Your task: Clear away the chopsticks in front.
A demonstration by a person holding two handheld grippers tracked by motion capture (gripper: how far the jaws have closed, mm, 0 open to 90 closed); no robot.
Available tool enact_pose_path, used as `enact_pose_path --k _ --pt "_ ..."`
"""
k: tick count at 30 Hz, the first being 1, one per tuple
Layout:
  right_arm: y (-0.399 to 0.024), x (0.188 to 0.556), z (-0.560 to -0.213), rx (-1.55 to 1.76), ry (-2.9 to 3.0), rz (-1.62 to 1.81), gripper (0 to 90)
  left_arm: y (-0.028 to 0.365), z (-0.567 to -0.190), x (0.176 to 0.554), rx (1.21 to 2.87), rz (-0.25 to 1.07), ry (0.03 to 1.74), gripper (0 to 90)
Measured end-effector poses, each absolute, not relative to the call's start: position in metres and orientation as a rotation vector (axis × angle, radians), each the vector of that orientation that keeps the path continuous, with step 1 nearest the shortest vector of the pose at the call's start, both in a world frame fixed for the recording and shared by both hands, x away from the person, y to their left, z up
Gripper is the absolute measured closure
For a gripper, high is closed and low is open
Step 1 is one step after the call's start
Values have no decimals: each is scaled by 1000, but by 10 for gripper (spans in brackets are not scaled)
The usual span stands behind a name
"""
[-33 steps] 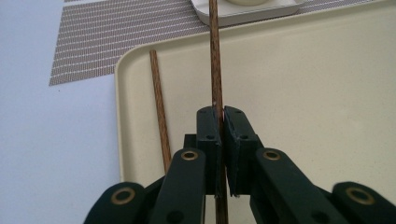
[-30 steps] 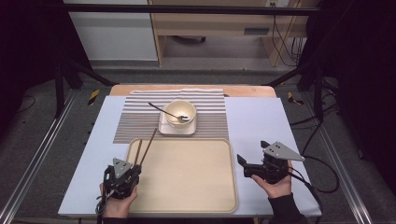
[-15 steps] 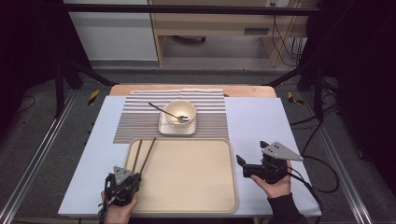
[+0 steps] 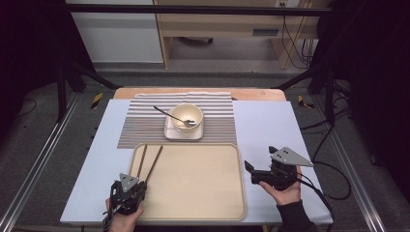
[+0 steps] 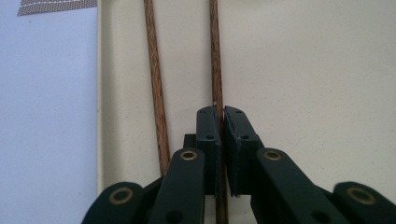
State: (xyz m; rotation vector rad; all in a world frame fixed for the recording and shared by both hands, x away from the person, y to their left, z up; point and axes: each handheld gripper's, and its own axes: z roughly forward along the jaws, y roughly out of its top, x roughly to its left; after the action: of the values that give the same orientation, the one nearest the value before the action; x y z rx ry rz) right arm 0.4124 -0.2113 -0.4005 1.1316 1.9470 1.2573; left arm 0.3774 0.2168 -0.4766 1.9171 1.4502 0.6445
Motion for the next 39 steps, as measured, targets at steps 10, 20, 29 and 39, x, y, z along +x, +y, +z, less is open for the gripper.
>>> enact_pose_path --k 10,20,29,39 --pt "-212 412 -400 1133 1945 1261 42 215 -461 387 1921 642 1388 775" --pt "-212 412 -400 1134 1944 1262 42 218 -424 417 1932 590 1239 812" --pt "-212 413 -401 1132 1950 1251 41 224 -446 427 2064 504 1094 893" --pt "-211 414 -402 1133 1956 1257 41 217 -467 446 2165 462 1053 895"
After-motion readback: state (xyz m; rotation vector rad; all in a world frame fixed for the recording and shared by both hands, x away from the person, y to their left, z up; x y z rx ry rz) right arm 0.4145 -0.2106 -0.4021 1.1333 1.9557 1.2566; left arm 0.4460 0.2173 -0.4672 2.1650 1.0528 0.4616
